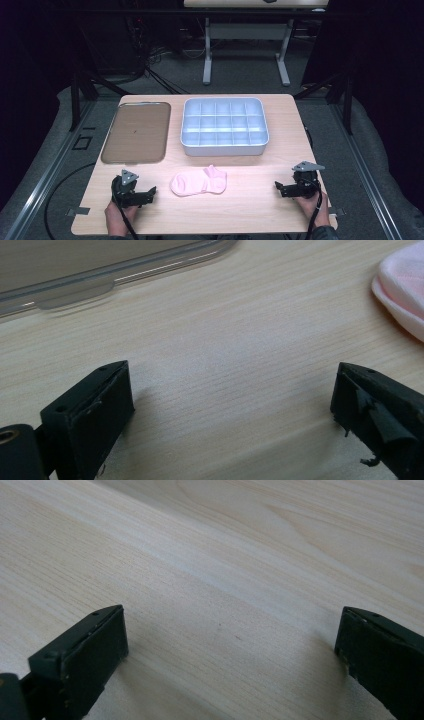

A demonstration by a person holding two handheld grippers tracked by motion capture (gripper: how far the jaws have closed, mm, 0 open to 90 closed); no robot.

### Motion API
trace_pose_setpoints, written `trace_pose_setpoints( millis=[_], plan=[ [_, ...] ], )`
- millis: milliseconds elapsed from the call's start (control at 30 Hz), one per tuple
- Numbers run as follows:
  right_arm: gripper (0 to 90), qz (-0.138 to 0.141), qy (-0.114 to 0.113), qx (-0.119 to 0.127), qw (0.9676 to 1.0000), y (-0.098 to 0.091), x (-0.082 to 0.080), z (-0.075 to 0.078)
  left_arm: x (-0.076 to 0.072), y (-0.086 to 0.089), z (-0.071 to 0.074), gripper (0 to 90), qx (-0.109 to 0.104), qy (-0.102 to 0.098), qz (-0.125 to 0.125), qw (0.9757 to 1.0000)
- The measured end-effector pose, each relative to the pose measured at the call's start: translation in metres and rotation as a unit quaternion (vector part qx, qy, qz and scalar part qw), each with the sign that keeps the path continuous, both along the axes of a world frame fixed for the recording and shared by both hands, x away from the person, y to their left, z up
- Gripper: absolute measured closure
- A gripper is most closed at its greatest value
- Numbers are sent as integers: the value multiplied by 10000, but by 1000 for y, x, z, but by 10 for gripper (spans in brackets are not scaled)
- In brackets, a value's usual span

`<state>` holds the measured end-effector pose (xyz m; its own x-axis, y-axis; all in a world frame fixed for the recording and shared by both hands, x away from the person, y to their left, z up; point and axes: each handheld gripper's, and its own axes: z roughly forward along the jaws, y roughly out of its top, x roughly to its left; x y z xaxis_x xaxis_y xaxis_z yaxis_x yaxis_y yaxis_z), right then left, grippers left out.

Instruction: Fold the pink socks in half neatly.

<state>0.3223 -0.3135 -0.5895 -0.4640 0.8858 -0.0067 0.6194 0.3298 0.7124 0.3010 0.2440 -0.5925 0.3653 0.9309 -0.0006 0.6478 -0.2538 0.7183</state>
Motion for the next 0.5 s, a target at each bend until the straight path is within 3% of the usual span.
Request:
trace_pose_setpoints(
  millis=[500],
  plan=[
    [3, -30, 22, 9, 10000, 0, 0, 0, 0, -1, 0, 30, 6, -10, 61, 10000]
  ],
)
